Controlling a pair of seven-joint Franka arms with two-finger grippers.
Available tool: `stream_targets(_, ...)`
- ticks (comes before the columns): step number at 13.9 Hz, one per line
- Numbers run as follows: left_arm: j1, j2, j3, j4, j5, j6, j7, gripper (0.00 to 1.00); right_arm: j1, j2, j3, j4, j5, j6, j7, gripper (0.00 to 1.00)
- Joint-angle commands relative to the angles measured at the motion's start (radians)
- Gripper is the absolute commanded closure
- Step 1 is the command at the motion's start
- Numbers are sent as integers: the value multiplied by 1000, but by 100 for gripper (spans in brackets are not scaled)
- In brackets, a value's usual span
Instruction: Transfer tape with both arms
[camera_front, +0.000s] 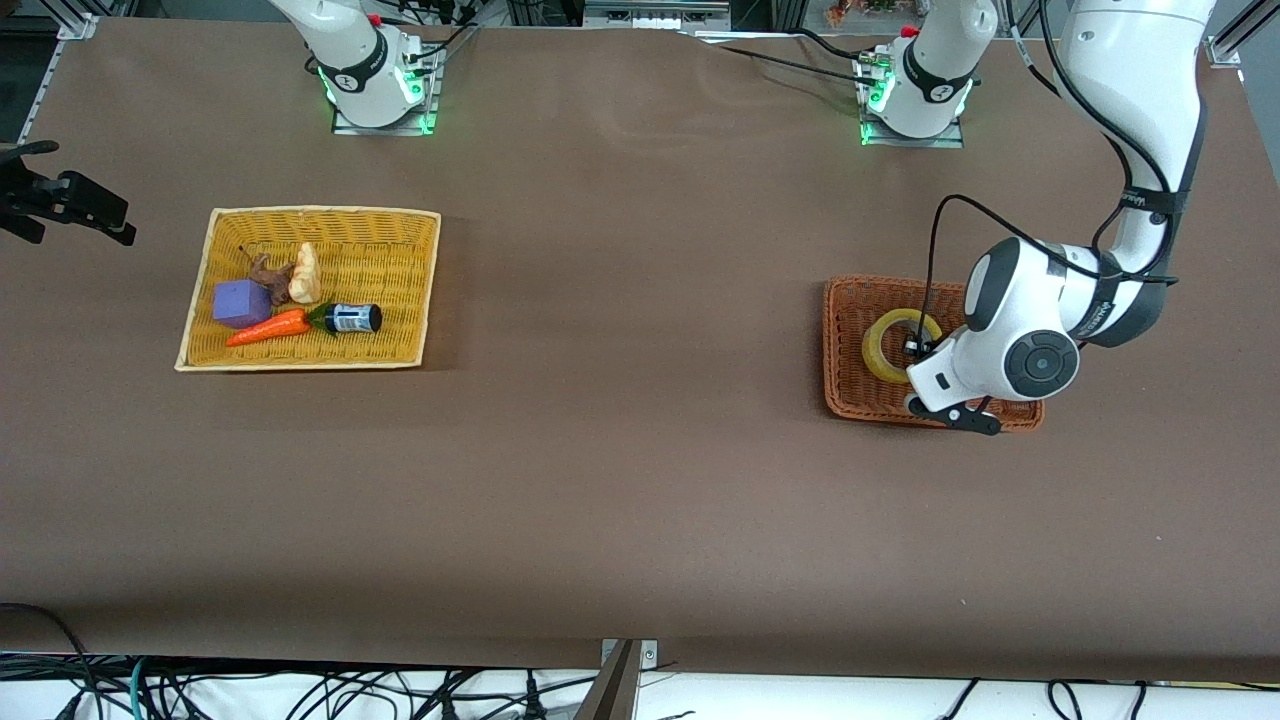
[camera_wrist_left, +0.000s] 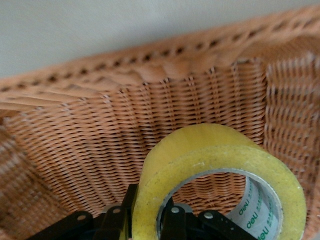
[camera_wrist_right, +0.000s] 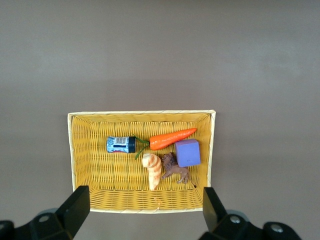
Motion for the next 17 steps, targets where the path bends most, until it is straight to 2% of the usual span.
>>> stream_targets(1,-17,-22,-19,-70,29,38,30,24,-5,7,3,22,19,-24,-15,0)
stream_targets(2,-14,-25,-19,-61,29,31,31,0,-5,7,3,22,19,-24,-16,0)
stream_targets(4,-11,-64,-19,-18,15,-10,30,0,-5,7,3,22,19,-24,-16,0)
stream_targets(7,-23,-228,-30,2,12,-69,20,0,-5,7,3,22,19,-25,-16,0)
stream_targets(10,11,-366,-34,49,3,-118,25,0,-5,7,3,22,19,-25,-16,0)
stream_targets(12,19,-434,-8,94,-108,-172,-7,0,-5,9,3,22,19,-25,-16,0)
stream_targets(13,19,-475,8,100,-120,-172,-25,0,-5,9,3,22,19,-25,-16,0)
stream_targets(17,19,-485,19,194,-118,-307,-32,0,-7,13,2,24,19,-25,-16,0)
